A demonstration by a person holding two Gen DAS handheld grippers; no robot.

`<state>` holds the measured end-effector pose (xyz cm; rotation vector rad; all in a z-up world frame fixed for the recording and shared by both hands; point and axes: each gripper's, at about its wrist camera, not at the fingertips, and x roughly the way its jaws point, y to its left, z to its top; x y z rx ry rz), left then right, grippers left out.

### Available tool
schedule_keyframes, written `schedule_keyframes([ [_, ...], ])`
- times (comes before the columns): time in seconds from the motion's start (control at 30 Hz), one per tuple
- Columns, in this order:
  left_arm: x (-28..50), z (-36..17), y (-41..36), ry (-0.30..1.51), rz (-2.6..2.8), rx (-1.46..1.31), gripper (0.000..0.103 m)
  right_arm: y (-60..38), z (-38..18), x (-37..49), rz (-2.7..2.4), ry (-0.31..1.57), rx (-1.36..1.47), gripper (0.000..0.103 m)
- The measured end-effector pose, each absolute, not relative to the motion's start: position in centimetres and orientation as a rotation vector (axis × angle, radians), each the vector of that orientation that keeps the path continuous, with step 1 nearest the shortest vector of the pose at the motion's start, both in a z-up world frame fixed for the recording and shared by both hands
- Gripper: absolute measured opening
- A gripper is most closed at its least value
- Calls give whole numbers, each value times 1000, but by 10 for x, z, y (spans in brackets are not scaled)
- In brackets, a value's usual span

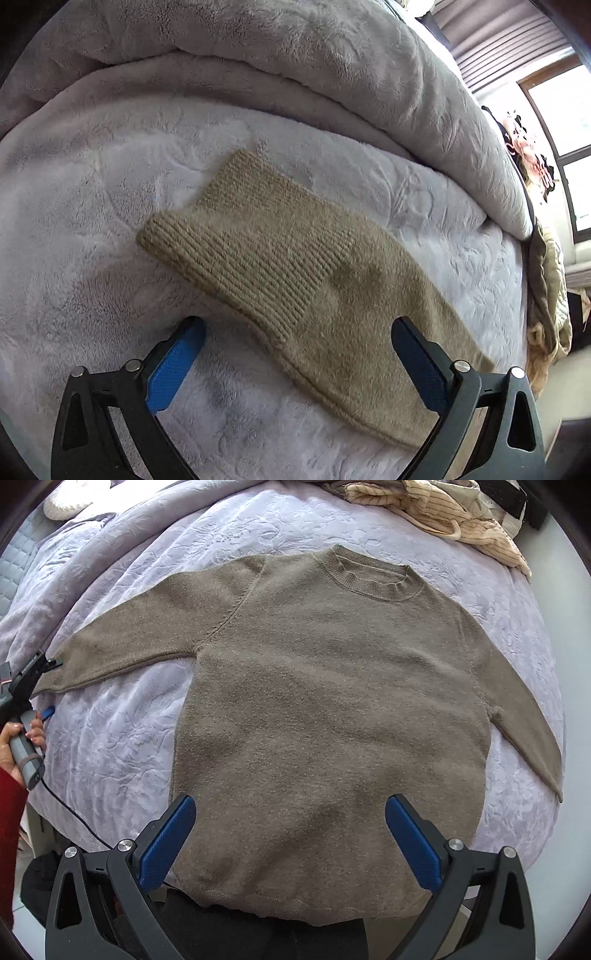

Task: Fold small clothes
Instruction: 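Grasp the cuff of the sweater sleeve with the left tool, then fold the held sleeve across the sweater body toward the collar, release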

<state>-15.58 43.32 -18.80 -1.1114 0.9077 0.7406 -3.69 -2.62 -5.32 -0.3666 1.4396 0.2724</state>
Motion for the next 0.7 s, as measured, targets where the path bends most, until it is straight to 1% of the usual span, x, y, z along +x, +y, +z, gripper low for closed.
schedule_keyframes([
  [0.03, -153, -186, 432, 901, 734, -1096, 69, -25, -53, -37, 279, 1440, -366, 102],
  [0.07, -151, -185, 431, 899, 711, -1093, 39, -24, -53, -37, 287, 1440, -362, 102],
  [0.1, -147, -185, 430, 892, 674, -1105, 24, -23, -53, -37, 294, 1439, -358, 102],
  [0.13, -146, -185, 433, 867, 633, -1124, 8, -22, -53, -37, 304, 1436, -354, 102],
  [0.23, -142, -170, 426, 812, 605, -1086, 8, -24, -51, -35, 329, 1425, -345, 102],
  [0.47, -97, -89, 370, 737, 425, -879, 8, -52, -52, -19, 362, 1422, -283, 102],
  [0.6, -52, -42, 305, 713, 251, -764, 8, -82, -51, -2, 350, 1419, -215, 102],
  [0.7, -12, -16, 235, 731, 104, -668, 8, -113, -53, 9, 319, 1421, -158, 102],
])
